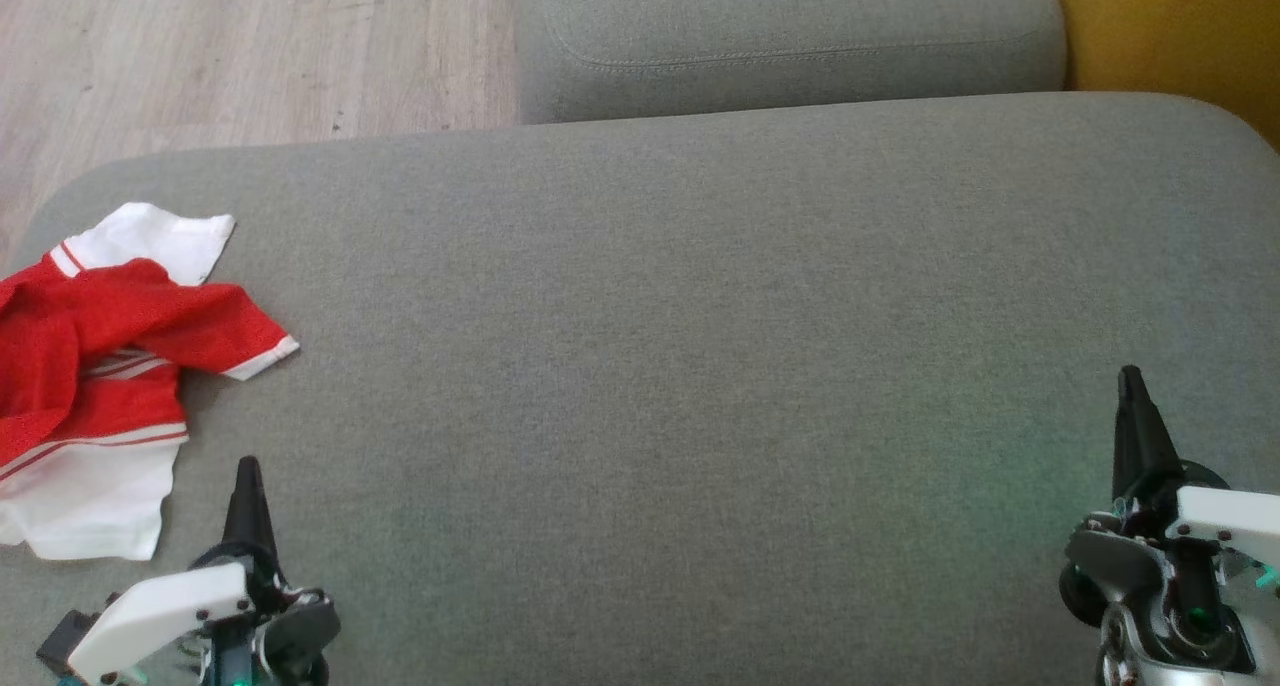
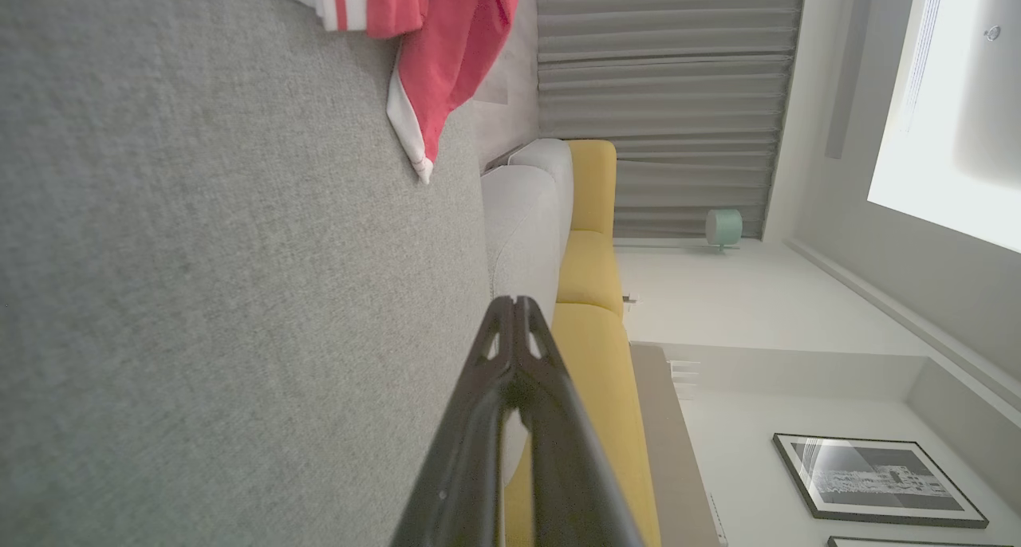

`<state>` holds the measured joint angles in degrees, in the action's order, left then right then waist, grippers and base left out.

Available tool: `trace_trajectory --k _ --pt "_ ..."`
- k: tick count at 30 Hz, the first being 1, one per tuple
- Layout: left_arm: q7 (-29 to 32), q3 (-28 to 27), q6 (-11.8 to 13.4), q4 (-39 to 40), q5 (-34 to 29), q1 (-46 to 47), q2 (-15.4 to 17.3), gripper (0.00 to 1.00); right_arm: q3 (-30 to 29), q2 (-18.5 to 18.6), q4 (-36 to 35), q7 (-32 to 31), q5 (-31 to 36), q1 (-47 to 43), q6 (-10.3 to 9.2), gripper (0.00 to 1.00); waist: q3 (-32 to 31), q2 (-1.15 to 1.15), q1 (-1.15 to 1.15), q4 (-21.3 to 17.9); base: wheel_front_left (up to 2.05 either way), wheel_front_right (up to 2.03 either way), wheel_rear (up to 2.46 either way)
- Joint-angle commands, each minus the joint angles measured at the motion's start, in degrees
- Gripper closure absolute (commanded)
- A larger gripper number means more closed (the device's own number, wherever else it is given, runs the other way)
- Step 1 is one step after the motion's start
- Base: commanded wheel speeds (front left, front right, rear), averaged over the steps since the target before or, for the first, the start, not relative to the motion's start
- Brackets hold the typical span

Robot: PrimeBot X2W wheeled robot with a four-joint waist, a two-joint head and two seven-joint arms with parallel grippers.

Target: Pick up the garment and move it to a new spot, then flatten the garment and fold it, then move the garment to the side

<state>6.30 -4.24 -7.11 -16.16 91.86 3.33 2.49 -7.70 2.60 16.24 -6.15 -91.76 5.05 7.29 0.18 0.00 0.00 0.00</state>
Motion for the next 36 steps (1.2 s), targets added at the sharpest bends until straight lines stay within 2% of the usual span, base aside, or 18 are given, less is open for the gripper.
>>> trace_trajectory --k 1,36 --pt "0.2 -2.3 -0.4 2.1 0.3 2.9 0.4 1.0 1.2 0.3 -2.2 -0.3 -0.4 1.1 0.2 1.0 0.0 0.0 0.0 0.0 0.0 0.0 0.0" --pt "0.2 -2.3 -0.4 2.1 0.3 2.9 0.4 1.0 1.2 0.3 -2.2 -0.3 -0.4 1.1 0.2 1.0 0.0 0.0 0.0 0.0 0.0 0.0 0.0"
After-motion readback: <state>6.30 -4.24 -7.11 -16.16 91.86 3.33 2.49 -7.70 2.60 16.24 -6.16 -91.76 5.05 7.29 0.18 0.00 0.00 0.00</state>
